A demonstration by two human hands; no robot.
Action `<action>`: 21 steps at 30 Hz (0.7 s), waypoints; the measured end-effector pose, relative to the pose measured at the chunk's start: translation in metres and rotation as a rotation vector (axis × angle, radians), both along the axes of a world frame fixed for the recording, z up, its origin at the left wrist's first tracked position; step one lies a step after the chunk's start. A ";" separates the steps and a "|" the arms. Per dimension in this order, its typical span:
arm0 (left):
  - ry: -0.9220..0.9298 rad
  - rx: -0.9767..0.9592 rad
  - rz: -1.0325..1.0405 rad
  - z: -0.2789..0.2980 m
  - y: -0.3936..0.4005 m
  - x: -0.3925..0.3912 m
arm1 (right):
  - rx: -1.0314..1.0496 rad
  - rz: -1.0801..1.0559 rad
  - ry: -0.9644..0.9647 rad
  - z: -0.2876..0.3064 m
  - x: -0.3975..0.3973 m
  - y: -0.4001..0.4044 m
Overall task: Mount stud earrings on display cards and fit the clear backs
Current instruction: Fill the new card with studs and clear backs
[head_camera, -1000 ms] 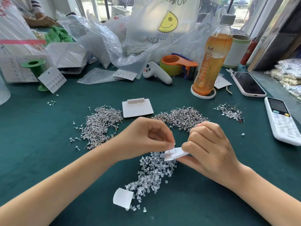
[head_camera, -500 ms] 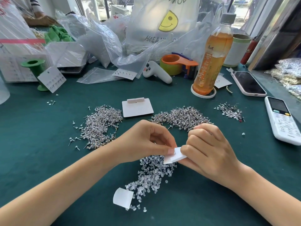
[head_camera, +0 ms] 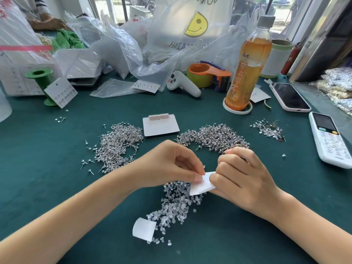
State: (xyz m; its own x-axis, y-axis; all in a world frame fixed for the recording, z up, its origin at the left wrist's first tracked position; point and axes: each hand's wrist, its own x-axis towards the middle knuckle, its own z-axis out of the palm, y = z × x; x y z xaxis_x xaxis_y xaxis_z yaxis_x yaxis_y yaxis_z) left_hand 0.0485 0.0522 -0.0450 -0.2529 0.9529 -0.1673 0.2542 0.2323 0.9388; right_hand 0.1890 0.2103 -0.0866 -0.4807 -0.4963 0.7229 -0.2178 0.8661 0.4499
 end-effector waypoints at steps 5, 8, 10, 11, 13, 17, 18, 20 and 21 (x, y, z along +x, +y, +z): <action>0.008 -0.012 -0.007 0.002 -0.001 0.000 | 0.012 -0.001 -0.002 0.000 -0.001 0.000; 0.026 -0.011 -0.015 0.003 -0.001 0.002 | 0.014 -0.005 0.000 0.000 0.000 0.000; 0.037 -0.010 -0.022 0.003 -0.001 0.004 | 0.018 -0.009 0.002 0.000 -0.001 -0.001; 0.041 -0.011 -0.023 0.003 -0.001 0.004 | 0.021 -0.011 0.001 -0.001 -0.001 -0.001; 0.046 -0.014 -0.028 0.003 -0.001 0.005 | 0.025 -0.015 0.003 -0.001 -0.001 -0.002; 0.036 0.005 -0.014 0.003 -0.001 0.005 | 0.003 -0.029 0.012 0.000 0.000 -0.002; 0.034 0.015 -0.004 0.002 -0.001 0.005 | -0.010 -0.038 0.016 0.000 0.000 -0.001; 0.027 0.034 0.019 0.002 -0.001 0.005 | -0.038 -0.049 0.024 0.000 0.000 -0.001; 0.017 0.043 0.031 0.001 -0.001 0.005 | -0.052 -0.048 0.025 0.001 -0.001 -0.002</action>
